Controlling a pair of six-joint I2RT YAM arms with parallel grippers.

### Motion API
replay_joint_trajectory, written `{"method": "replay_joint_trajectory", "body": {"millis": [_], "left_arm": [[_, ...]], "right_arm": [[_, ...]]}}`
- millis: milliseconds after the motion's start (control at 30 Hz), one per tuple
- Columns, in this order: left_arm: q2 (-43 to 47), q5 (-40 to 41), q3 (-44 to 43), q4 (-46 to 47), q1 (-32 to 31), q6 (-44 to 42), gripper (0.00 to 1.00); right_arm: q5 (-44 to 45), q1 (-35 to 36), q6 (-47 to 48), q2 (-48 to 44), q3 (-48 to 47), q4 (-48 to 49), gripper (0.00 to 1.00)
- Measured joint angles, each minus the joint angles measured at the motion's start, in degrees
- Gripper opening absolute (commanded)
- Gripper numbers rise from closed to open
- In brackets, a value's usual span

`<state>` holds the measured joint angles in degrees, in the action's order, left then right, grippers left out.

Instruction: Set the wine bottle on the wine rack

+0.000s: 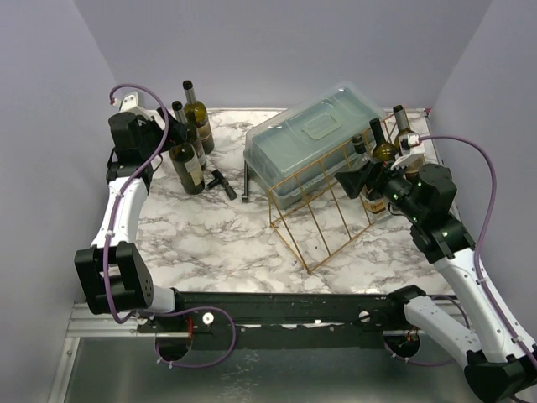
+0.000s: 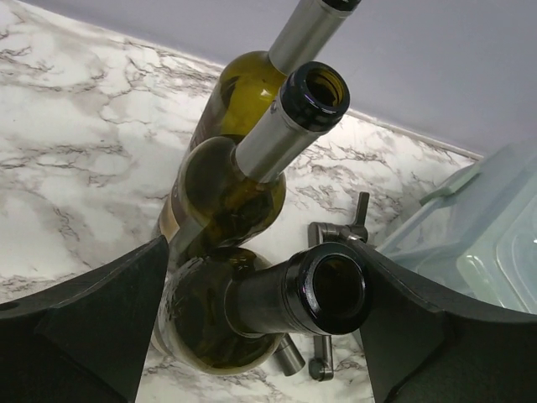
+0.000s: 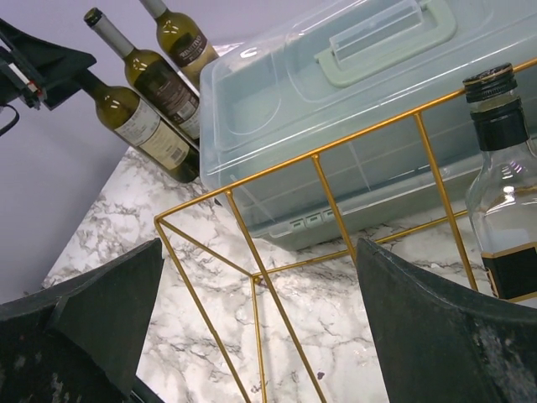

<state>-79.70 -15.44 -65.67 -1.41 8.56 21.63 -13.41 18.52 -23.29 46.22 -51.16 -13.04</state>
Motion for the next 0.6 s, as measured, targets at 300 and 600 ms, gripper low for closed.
{"method": "replay_joint_trajectory", "body": {"millis": [300, 600], "left_arm": [[-0.96, -2.67, -0.24, 0.46, 0.00, 0.70, 0.57], [-0.50, -1.99, -0.42, 0.76, 0.79, -1.07, 0.23]], "right_arm": [[-1.03, 0.00, 0.46, 0.63, 0.94, -0.33, 1.00], [-2.93, 0.00, 2.25, 2.64, 0.92, -3.50, 1.00]]}}
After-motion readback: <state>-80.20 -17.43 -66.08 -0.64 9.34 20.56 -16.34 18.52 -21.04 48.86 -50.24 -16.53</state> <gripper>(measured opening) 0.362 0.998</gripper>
